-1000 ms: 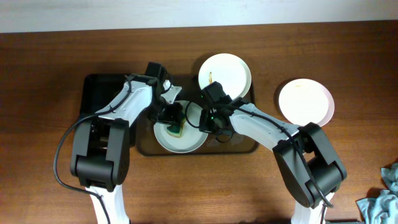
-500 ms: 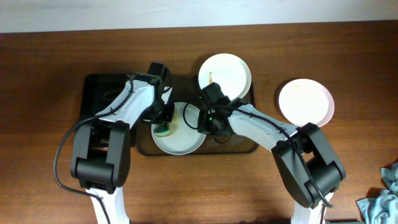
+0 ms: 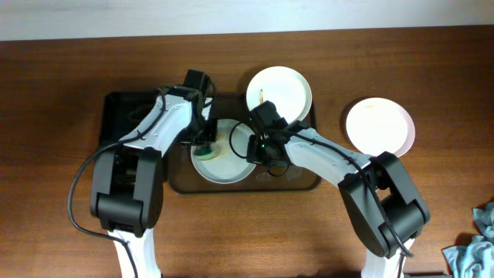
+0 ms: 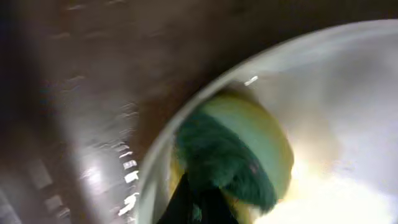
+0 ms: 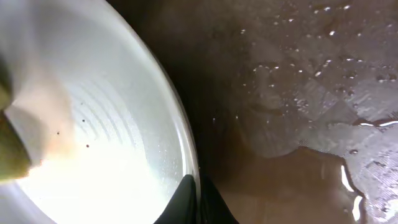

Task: Clean dirty plates on tray and stack at the side
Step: 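Hold the second plate with the right gripper and scrub it with the sponge, then lift the second plate and stack it on the first plate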

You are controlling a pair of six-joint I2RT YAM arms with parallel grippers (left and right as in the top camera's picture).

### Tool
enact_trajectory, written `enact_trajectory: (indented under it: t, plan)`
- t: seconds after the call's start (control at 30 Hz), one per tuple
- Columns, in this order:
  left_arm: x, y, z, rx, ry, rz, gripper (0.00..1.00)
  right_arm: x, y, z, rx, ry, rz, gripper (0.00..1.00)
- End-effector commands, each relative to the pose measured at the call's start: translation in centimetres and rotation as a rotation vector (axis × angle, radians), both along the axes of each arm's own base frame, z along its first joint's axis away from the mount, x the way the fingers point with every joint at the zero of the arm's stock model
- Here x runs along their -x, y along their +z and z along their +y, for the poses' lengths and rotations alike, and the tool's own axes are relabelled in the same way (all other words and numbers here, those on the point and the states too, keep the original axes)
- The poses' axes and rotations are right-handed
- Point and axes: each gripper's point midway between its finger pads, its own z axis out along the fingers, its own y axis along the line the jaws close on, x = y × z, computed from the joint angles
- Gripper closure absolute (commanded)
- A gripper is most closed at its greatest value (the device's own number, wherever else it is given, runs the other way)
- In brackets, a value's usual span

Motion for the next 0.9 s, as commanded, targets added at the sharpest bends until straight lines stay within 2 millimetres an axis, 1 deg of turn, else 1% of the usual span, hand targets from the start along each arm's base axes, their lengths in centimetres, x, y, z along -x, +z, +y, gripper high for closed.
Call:
enact_trajectory:
  t: [0.0,0.07,0.1,0.13,0.17,0.2,0.27,0.33,0.37,0.4,0.43,0.47,0.53,0.57,0.6,0.67,0.7,0.77,0.87]
  plan:
    - [-1.6,3.1,2.9,-0.144,0.042,-0.005,0.99,0.4,-0.8,-0.4,0.031,0.0,0.024,0.96]
    - [-1.5,7.1,1.5,-0.055,-0.046,0.026,0.99,0.5,-0.8,-0.3,0.025,0.008,0.028,0.96]
    - [-1.6,9.1,0.7,0.023,-0.092,0.027,0.99,0.6,-0.5,0.2,0.002,0.045,0.025,0.96]
    - [-1.9,10.7,0.4,0.094,-0.118,0.016,0.99,0.5,0.3,0.7,-0.016,0.082,0.009,0.96]
    - [-2.3,11.9,0.3,0.163,-0.129,-0.005,0.99,0.4,1.7,0.7,-0.018,0.101,-0.015,0.96]
    - [-3.1,12.5,0.7,0.214,-0.112,-0.029,0.99,0.1,3.5,0.5,-0.011,0.118,-0.05,0.96]
    - [-4.0,12.5,2.1,0.232,-0.074,-0.055,0.99,-0.3,7.1,-0.6,0.051,0.135,-0.132,0.96]
    - [-5.1,12.6,3.0,0.232,-0.056,-0.094,0.99,-0.7,11.9,-3.7,0.245,0.104,-0.262,0.96]
    - [-5.3,12.7,3.0,0.233,-0.056,-0.103,0.99,-0.7,13.5,-4.7,0.334,0.094,-0.315,0.96]
    - [-5.5,12.7,3.0,0.234,-0.057,-0.11,0.99,-0.8,14.5,-5.1,0.406,0.104,-0.357,0.96]
    - [-5.6,12.7,3.0,0.234,-0.058,-0.117,0.99,-0.7,15.7,-5.7,0.51,0.097,-0.412,0.96]
    - [-5.7,12.7,3.0,0.234,-0.059,-0.121,0.99,-0.5,17.2,-6.1,0.653,0.093,-0.499,0.96]
    - [-5.8,12.7,3.0,0.234,-0.059,-0.123,0.99,0.0,19.4,-5.8,0.81,0.089,-0.628,0.96]
    - [-5.8,12.7,3.0,0.234,-0.059,-0.122,0.99,0.3,20.9,-5.4,0.892,0.079,-0.71,0.96]
    - [-5.8,12.6,3.0,0.234,-0.059,-0.121,0.99,1.0,23.1,-4.8,0.993,0.06,-0.822,0.96]
    - [-5.8,12.5,3.0,0.234,-0.058,-0.118,0.99,2.0,25.6,-4.1,1.084,0.032,-0.941,0.96]
    - [-5.8,12.5,3.0,0.234,-0.058,-0.116,0.99,2.5,26.6,-3.8,1.114,0.02,-0.987,0.96]
    - [-5.8,12.5,3.0,0.234,-0.058,-0.117,0.99,3.4,27.9,-3.2,1.154,0.005,-1.054,0.96]
    - [-5.8,12.5,3.0,0.234,-0.058,-0.117,0.99,3.9,28.5,-2.6,1.153,-0.007,-1.089,0.96]
